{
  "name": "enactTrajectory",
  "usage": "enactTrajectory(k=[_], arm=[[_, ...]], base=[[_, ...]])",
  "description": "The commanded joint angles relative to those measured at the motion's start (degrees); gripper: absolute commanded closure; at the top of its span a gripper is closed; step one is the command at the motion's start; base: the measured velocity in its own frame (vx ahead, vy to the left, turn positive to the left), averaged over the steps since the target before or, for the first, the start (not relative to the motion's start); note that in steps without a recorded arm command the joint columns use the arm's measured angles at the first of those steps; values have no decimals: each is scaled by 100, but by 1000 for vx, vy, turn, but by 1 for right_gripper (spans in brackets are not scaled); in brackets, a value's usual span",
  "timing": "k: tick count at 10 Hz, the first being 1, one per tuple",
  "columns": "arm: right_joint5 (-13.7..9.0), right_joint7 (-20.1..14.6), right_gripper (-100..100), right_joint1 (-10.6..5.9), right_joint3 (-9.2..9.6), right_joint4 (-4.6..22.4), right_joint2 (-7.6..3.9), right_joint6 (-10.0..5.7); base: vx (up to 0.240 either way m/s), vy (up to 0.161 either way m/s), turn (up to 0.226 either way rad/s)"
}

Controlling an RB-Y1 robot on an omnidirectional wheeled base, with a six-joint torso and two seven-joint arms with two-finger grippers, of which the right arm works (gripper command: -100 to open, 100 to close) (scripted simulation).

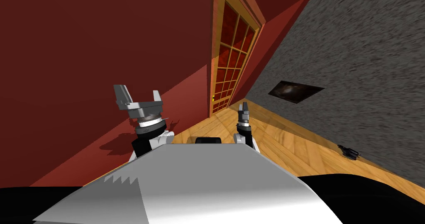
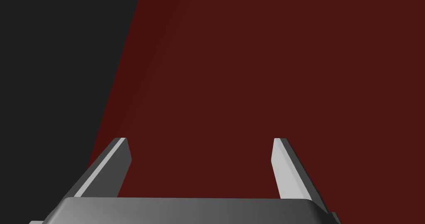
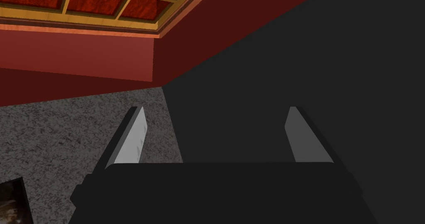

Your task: Pull the door open

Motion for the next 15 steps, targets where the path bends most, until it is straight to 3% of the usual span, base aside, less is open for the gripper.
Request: enactTrajectory(k=[1, 9, 15], arm=[[77, 159, -100, -59, -59, 266, -44, -103], [584, 1088, -100, -401, -310, 1629, -218, -548], [871, 1613, -100, -594, -452, 2415, -306, -798]], base=[[101, -7, 79], [100, -9, 98], [64, -11, 71]])
